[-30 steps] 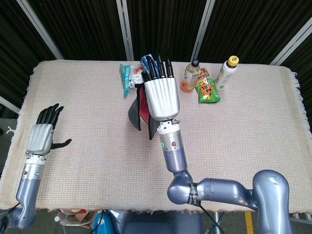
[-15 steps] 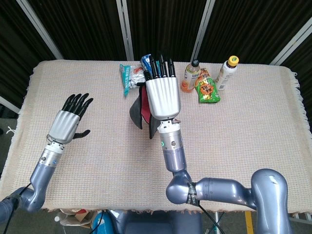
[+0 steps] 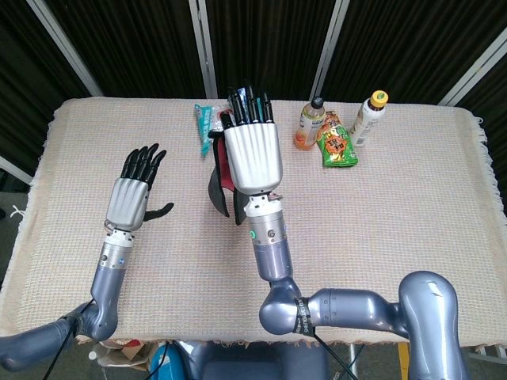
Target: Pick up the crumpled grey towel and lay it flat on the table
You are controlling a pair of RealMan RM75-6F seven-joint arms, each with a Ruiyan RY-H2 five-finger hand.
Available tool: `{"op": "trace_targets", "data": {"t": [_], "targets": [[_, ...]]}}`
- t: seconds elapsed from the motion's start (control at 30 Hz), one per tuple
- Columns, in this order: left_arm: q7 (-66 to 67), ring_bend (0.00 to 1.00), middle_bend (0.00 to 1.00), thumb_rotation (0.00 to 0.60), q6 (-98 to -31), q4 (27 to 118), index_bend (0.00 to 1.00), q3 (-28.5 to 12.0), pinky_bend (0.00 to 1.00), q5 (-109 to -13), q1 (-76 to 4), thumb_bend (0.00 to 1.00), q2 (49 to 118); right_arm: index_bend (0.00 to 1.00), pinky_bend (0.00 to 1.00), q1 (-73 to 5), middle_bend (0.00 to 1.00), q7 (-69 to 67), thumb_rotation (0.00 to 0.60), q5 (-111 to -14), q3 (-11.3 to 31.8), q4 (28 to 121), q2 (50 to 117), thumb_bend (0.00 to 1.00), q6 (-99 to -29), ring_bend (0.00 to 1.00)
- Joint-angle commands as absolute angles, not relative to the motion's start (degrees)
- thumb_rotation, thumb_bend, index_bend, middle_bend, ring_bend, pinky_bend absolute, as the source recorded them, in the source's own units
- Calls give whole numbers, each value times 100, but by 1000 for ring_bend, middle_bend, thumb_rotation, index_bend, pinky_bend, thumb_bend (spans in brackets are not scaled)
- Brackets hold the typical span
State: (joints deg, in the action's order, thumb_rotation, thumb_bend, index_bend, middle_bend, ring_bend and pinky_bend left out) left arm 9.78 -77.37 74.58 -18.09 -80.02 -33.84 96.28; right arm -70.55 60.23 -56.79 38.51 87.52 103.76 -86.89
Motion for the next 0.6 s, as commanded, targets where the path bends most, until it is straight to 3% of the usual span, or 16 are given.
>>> {"op": "trace_targets", "data": {"t": [0.03,0.23,0.6], "targets": [[884,0,0,600,-7715,7375,0,-1840,19,-7947,-3429,0,9697,688,189,-7188,255,5968,600,-5605,3926,8639,10489,568,-8693,130],[593,0,0,600,-7683,6823,0,-1993,19,-7862,-3712,0,10176,689,189,-7377,255,5901,600,-5436,4006,8397,10671,567,-8738,130],[536,0,0,600,-7565,6229,0,-1782,19,-7907,-3954,0,10739,690,192,-7471,255,5805,600,-5355,3989,8230,10661,568,-8764,130]]}}
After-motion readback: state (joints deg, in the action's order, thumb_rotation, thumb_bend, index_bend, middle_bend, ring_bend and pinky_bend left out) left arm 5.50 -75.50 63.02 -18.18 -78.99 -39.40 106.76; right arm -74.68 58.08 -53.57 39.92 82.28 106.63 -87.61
